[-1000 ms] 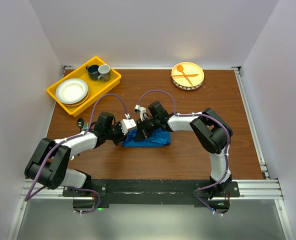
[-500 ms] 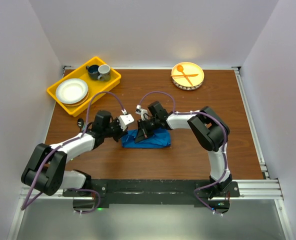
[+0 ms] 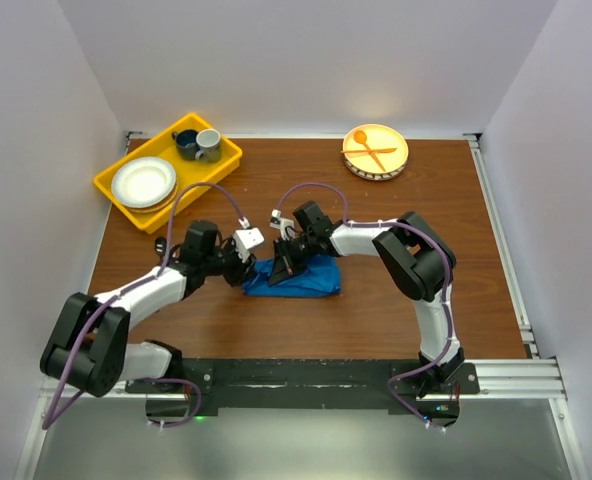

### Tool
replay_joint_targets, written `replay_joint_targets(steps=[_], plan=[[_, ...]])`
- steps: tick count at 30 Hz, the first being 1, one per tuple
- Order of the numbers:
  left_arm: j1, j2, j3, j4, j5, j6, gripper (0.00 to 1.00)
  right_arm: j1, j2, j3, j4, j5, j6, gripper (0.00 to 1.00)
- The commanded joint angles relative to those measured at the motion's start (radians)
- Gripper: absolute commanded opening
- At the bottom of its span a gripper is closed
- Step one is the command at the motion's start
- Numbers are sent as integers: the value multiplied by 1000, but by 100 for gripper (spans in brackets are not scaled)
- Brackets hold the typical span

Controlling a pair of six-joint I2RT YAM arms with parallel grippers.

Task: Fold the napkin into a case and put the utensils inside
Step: Stuff the top corner of the smaller-rectangle-folded napkin into the folded napkin.

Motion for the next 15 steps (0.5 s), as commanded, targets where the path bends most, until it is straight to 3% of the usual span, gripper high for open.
replay_joint_targets(steps=[1, 4, 8, 15], plan=[[128, -41, 57, -48, 152, -30, 49, 1, -7, 1, -1, 17, -14, 0], [208, 1, 124, -226, 327, 63, 57, 1, -14, -3, 10, 21, -20, 0], [217, -10, 140, -355, 467, 213, 59, 2, -14, -3, 29, 23, -26, 0], [188, 64, 157, -337, 426, 227, 59, 1, -19, -8, 49, 17, -18, 0]])
